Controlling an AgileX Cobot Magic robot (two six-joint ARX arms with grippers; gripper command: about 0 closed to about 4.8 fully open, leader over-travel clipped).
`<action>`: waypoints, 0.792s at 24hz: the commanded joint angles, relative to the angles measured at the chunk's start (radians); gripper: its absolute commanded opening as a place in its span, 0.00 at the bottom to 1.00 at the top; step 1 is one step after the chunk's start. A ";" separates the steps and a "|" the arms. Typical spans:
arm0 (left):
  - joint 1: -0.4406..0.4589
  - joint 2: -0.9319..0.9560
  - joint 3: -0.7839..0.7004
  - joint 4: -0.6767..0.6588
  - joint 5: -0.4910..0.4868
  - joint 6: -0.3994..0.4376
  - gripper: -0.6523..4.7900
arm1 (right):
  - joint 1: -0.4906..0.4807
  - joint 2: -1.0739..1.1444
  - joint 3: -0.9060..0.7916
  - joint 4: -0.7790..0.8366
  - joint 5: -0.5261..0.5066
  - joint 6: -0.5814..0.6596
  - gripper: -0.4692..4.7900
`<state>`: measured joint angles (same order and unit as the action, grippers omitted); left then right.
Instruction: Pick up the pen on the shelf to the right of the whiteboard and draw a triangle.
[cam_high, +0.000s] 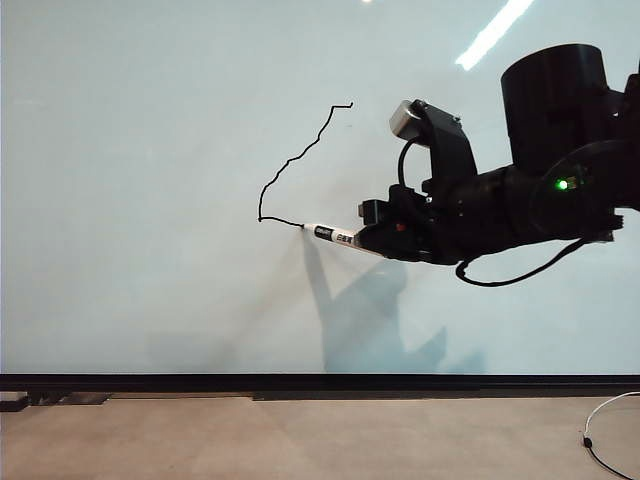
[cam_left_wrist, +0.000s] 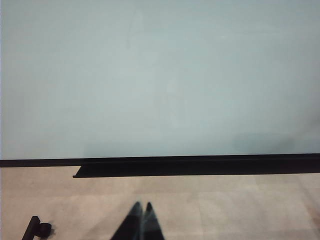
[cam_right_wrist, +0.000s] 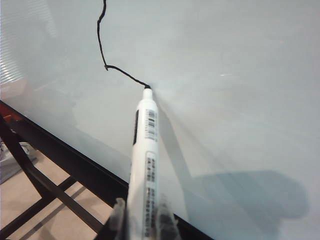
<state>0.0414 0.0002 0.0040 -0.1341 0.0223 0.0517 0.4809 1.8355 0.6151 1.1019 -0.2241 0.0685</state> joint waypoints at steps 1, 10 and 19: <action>0.000 0.000 0.003 0.007 0.000 0.000 0.11 | -0.018 -0.011 -0.004 0.024 0.067 0.002 0.08; 0.000 0.000 0.003 0.008 0.000 0.000 0.11 | -0.043 -0.050 -0.047 0.028 0.092 -0.021 0.08; 0.000 0.000 0.003 0.008 0.001 0.000 0.11 | -0.098 -0.097 -0.097 0.032 0.092 -0.024 0.08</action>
<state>0.0414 0.0002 0.0036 -0.1341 0.0223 0.0517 0.3973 1.7477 0.5140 1.1011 -0.2062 0.0383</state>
